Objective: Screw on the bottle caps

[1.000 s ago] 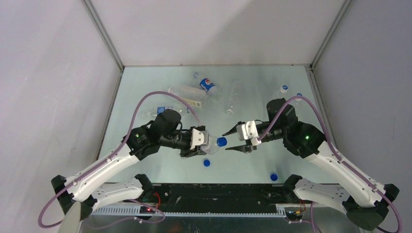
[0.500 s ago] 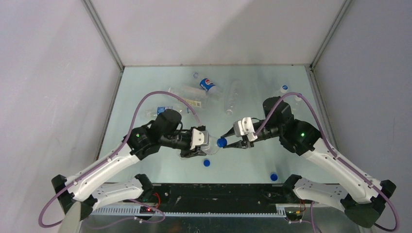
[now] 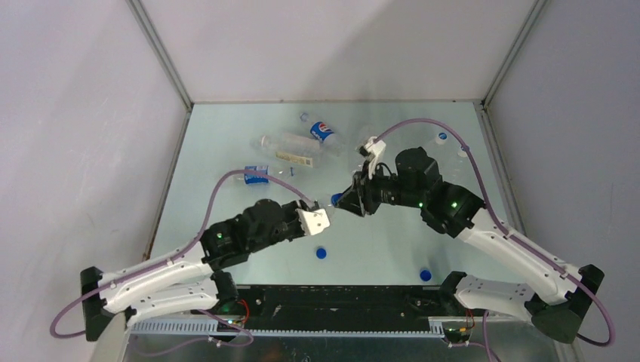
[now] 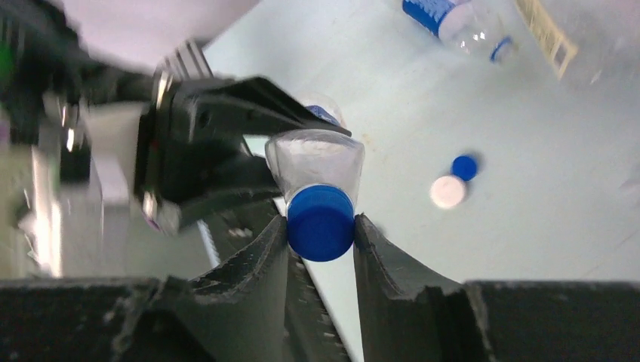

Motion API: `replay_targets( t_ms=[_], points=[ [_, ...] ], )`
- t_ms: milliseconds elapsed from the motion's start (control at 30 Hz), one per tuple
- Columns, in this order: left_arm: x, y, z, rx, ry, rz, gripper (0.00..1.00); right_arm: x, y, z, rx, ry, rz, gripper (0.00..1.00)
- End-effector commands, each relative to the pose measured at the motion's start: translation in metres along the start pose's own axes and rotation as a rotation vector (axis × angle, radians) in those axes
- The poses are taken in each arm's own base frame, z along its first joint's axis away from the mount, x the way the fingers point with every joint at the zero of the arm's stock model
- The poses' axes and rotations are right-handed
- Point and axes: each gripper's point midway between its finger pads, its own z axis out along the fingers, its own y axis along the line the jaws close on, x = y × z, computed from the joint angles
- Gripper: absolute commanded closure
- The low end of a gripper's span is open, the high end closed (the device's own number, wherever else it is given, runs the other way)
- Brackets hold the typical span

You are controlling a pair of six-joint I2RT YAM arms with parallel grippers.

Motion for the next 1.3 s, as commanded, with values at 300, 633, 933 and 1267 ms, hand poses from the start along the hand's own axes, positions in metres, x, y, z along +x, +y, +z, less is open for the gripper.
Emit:
replay_targets(
  t_ms=[300, 633, 933, 1267],
  points=[
    [-0.053, 0.038, 0.005, -0.412, -0.123, 0.161, 0.88, -0.043, -0.043, 0.005, 0.251, -0.347, 0.326, 0.55],
    [-0.046, -0.007, -0.009, 0.155, -0.180, 0.017, 0.87, -0.037, 0.014, -0.047, -0.040, -0.285, -0.572, 0.20],
    [-0.046, -0.032, -0.012, 0.378, -0.145, -0.002, 0.87, -0.010, 0.026, -0.071, -0.219, -0.224, -0.838, 0.23],
    [-0.053, -0.035, -0.009, 0.420, -0.151, -0.006, 0.87, -0.004, 0.043, -0.066, -0.386, -0.196, -0.821, 0.36]
  ],
)
